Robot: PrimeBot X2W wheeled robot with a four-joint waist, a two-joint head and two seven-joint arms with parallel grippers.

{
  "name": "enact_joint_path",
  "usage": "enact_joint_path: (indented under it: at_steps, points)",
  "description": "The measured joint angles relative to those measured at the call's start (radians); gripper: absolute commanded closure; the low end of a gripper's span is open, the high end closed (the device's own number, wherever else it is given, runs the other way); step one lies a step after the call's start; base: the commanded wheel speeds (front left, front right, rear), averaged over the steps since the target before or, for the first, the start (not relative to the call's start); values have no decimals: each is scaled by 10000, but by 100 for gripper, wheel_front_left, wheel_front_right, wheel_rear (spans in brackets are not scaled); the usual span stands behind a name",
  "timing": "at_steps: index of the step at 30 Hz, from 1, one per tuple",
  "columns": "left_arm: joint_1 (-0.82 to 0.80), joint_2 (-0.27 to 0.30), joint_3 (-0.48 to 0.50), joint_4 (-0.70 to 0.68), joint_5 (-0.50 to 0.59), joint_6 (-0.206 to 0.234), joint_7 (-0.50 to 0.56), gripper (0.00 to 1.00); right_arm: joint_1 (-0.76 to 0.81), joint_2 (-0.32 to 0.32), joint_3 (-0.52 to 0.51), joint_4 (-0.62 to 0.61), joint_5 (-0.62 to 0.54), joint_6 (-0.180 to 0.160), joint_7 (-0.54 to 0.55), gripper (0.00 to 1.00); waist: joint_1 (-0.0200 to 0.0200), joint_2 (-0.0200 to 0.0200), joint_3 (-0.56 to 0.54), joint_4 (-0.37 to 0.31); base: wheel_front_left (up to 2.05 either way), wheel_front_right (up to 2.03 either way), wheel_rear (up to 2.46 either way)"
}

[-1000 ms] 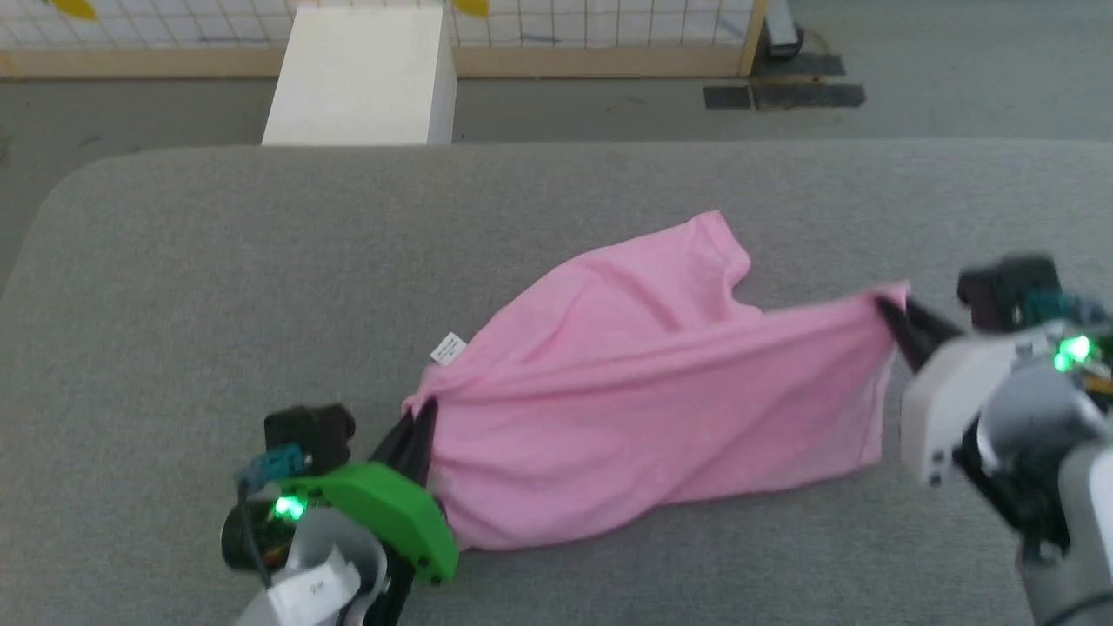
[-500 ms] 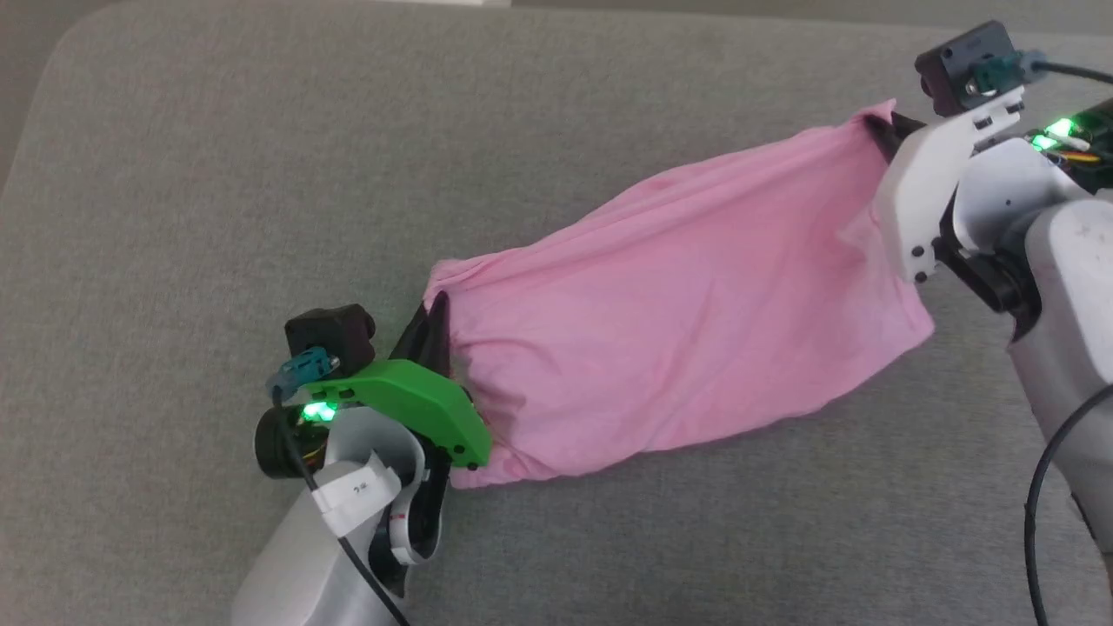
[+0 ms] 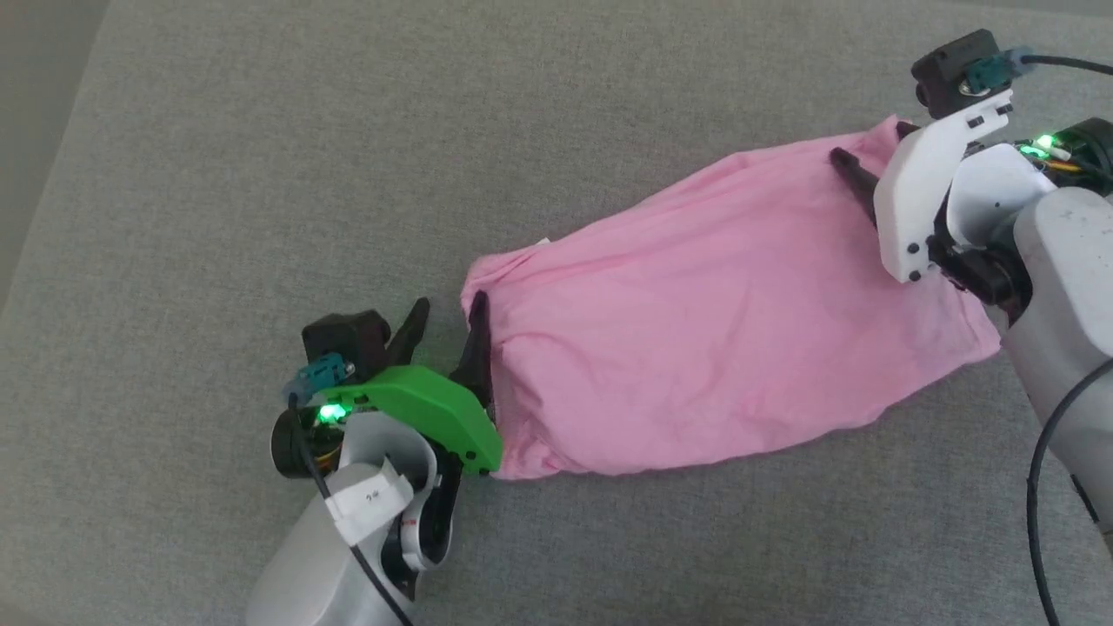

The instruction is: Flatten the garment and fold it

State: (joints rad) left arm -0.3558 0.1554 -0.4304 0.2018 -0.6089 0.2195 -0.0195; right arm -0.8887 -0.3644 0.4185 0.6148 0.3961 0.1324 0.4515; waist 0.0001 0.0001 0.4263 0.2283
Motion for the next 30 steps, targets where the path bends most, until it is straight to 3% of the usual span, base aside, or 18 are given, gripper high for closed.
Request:
enact_joint_path:
  at_steps: [9, 15, 23, 30]
  points:
    - [1457, 529, -240, -619, 102, -2, -351, 0, 2116, 157, -1198, -867, 234, -2, -2667, 0, 0, 0, -1226, -178, 0, 0, 0]
    - [2288, 717, -493, -874, 92, 75, -36, 0, 4216, 796, -2405, -2280, -483, -2, -4100, 0, -1, 0, -2123, -535, 0, 0, 0]
    - [2514, 803, -690, -629, 100, 372, 539, 0, 6668, 2550, -3965, -4065, -1223, -2, -4763, 0, -1, 0, -2680, -1335, 0, 0, 0]
    - [2499, 871, -708, -10, 77, 986, 1532, 0, 7488, 3074, -4311, -4905, -1509, -2, -4792, 0, -1, 0, -2751, -1938, 0, 0, 0]
